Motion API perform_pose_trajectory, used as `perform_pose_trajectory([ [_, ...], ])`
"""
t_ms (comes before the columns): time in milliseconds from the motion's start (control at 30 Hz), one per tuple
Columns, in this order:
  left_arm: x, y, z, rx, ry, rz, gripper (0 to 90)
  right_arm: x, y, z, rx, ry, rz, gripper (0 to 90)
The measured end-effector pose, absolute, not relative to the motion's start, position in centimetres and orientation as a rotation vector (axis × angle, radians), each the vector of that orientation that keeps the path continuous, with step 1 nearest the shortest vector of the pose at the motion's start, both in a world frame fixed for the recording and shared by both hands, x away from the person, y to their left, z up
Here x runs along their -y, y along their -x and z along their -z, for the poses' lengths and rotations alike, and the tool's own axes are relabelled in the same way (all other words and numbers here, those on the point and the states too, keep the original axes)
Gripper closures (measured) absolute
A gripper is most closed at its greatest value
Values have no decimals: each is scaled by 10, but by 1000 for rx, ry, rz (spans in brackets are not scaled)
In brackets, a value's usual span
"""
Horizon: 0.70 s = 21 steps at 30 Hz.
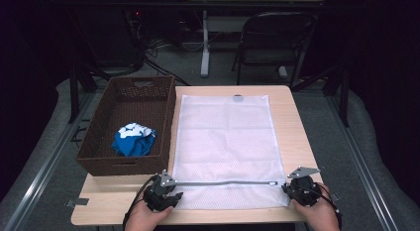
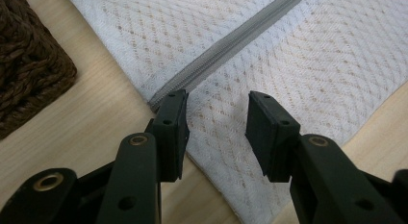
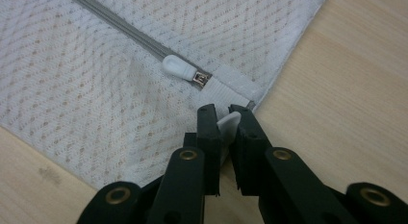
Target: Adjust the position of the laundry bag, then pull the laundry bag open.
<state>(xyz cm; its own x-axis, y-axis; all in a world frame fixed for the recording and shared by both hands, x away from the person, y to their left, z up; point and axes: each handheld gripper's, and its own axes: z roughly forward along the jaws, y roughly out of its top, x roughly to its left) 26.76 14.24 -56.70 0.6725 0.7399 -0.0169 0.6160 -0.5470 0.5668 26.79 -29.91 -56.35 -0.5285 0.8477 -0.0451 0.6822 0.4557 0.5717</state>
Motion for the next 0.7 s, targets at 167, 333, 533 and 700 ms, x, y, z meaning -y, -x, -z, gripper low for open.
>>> perform_pose_trajectory([
  [167,-145,-267,568,-1067,-2309,-285,592,303,-268,565,-2379,-1326,-758,828],
  [333,-146,-267,568,-1092,-2289,-261,572,304,-267,565,-2364,-1338,-772,789],
  [533,-147,-265,561,-1072,-2284,-278,532,305,-264,560,-2288,-1341,-834,643],
  [700,-150,-265,558,-1082,-2265,-289,523,308,-264,559,-2256,-1353,-867,589],
])
